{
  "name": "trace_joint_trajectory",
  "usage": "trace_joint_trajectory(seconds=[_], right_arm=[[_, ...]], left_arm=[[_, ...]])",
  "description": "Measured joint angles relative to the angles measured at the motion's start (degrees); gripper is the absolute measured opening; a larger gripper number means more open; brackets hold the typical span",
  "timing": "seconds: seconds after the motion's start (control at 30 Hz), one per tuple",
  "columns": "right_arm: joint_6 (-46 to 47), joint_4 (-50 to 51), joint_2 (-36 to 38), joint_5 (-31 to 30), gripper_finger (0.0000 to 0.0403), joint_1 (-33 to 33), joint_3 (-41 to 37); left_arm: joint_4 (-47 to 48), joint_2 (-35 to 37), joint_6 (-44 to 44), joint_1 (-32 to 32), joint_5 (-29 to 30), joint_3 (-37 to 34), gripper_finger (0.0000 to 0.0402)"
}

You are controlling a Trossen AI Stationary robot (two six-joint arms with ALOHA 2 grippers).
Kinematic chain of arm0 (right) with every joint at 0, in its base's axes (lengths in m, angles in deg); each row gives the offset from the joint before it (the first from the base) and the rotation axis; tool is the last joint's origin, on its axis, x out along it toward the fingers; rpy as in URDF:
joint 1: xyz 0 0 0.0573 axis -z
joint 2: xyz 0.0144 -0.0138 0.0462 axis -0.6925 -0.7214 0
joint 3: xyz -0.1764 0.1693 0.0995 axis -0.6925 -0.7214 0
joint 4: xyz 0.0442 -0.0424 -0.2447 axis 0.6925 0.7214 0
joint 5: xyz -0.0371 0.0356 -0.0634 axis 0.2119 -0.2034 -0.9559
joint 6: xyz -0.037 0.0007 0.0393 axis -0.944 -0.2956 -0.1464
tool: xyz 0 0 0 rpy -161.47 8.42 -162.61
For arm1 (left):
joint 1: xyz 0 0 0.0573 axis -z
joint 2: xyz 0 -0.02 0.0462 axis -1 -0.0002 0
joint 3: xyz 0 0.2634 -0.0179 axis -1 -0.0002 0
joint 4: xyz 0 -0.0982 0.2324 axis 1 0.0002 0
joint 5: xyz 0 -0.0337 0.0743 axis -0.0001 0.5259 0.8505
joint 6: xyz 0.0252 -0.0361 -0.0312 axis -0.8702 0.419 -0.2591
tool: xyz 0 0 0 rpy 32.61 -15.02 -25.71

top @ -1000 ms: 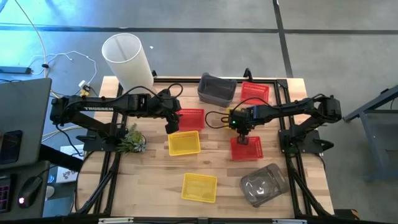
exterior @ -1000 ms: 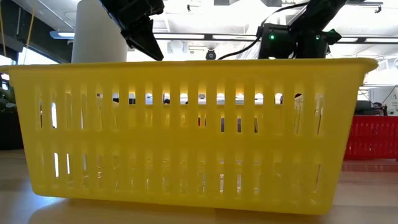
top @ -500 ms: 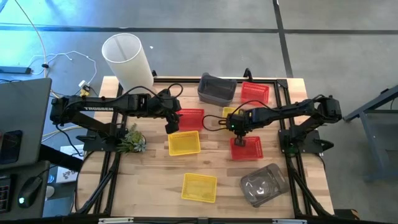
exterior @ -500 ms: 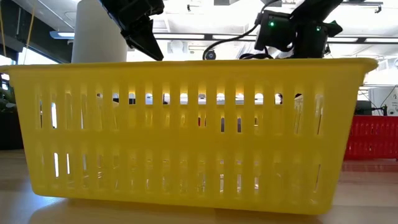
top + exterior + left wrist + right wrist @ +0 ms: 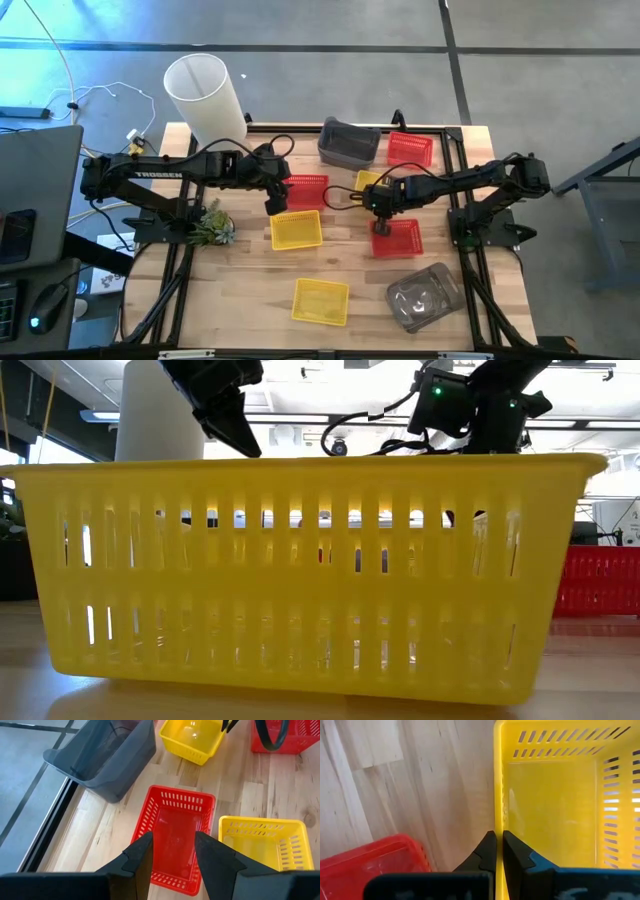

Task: Stack baskets by color
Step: Stack the top yellow bin on the middle yellow bin

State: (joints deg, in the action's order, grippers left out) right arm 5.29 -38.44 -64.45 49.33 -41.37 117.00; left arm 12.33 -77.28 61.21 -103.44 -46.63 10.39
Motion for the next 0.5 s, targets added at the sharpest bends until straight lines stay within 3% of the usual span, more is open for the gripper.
trace_joint_trajectory(seconds=[0.5], right_arm=[[0.1,-2.3,3.8,-0.1,0.0000,0.0,0.0]], left_arm=[[1.4,0.0,-0.1,0.0,0.1,0.0,0.0131]])
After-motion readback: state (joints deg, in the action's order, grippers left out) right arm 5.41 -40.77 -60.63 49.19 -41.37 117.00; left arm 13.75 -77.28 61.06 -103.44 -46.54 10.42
